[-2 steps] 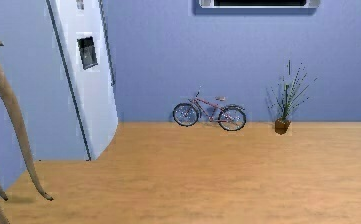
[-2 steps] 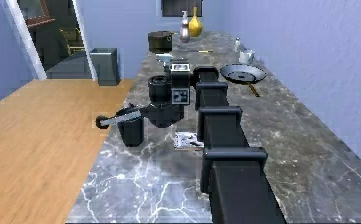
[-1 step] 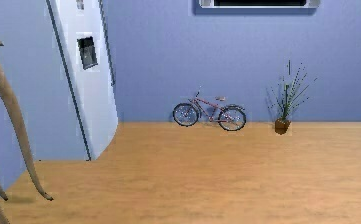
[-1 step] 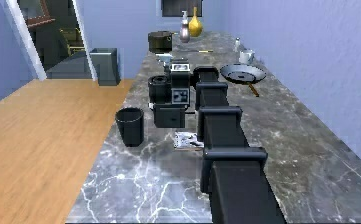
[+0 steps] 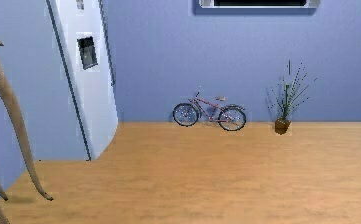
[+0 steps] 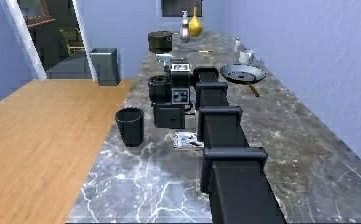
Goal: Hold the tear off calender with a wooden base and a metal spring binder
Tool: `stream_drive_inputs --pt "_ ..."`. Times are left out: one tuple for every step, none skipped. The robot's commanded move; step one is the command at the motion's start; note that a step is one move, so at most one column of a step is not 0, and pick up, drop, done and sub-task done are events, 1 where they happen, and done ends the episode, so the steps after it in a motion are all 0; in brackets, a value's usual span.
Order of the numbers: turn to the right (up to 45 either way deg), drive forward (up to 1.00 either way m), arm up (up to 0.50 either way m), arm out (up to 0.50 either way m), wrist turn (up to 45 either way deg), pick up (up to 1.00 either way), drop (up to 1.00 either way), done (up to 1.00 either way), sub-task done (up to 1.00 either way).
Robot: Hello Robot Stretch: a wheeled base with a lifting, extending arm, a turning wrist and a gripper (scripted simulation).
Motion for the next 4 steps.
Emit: stream_drive_inputs --pt "0.0 0.00 -0.14 0.00 0.0 0.00 0.00 0.00 0.00" --pt "0.0 0.00 0.00 0.00 0.0 1.00 0.00 0.00 0.00" --pt "0.0 0.00 0.10 0.00 0.0 0.00 0.00 0.00 0.00" --pt "0.0 0.00 0.00 0.00 0.0 0.00 0.00 1.00 0.00"
